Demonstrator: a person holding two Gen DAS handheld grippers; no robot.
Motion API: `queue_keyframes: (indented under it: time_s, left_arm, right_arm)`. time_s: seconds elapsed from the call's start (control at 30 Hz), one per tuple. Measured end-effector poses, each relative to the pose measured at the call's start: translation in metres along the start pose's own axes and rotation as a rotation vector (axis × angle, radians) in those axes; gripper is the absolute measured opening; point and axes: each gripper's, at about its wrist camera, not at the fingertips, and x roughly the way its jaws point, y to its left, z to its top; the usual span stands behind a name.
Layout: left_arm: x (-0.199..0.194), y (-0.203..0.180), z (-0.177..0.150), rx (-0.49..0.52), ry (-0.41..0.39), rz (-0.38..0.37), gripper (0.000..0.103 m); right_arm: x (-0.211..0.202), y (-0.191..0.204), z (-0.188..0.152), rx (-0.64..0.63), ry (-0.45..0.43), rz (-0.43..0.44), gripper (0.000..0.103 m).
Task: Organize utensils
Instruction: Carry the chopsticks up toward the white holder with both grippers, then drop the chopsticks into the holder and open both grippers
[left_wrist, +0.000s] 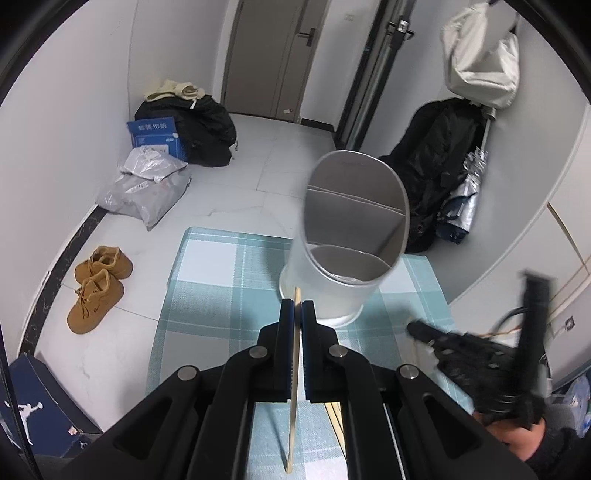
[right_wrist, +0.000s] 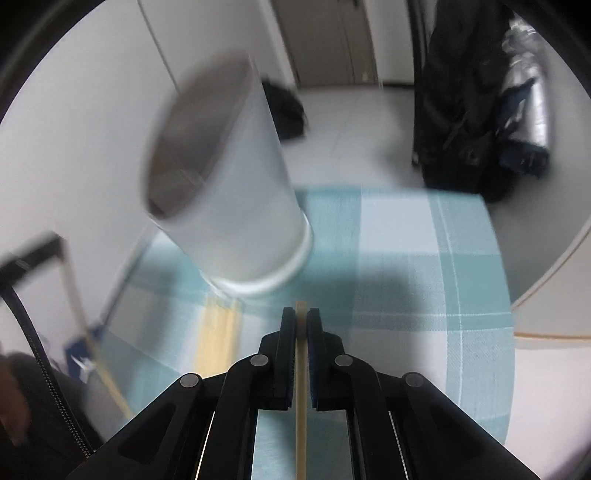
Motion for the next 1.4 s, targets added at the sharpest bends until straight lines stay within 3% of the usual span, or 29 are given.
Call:
queue_keyframes:
  time_s: [0.2,0.43,0.63,0.87,1.07,1.27,1.4]
  left_arm:
    - [-0.011,-0.011,0.002,0.026,-0.001,-0.008,0.001]
    - [-0.021,-0.021,0.008,0.038,-0.003,-0.025,0.001]
    - [-0.028,-0.031,0.018,0.059,-0.006,-0.047,0.0]
    - [-0.046,-0.043,0.048,0.081,-0.039,-0.09,0.0]
    - [-0.066,-0.053,0.093,0.1,-0.083,-0.141,0.0]
    - [-0.072,-0.055,0.14,0.093,-0.114,-0.202,0.0]
    - [-0.062,-0.052,0.159,0.093,-0.127,-0.2,0.0]
  right_arm:
    - [-0.06,0.02,-0.005,-0.012,-0.274,0.065,0.005]
    - [-0.079,0.024,-0.007,0.036,-0.399,0.107,0.005]
    - [-0.099,0.036,0.007,-0.016,-0.485,0.13,0.005]
    - [-0.115,0.038,0.046,-0.008,-0.576,0.143,0.005]
    - [-0.128,0.042,0.095,-0.04,-0.666,0.147,0.005]
    - [-0.119,0.036,0.149,-0.001,-0.738,0.159,0.005]
    - [-0.105,0.031,0.176,0.019,-0.777,0.151,0.005]
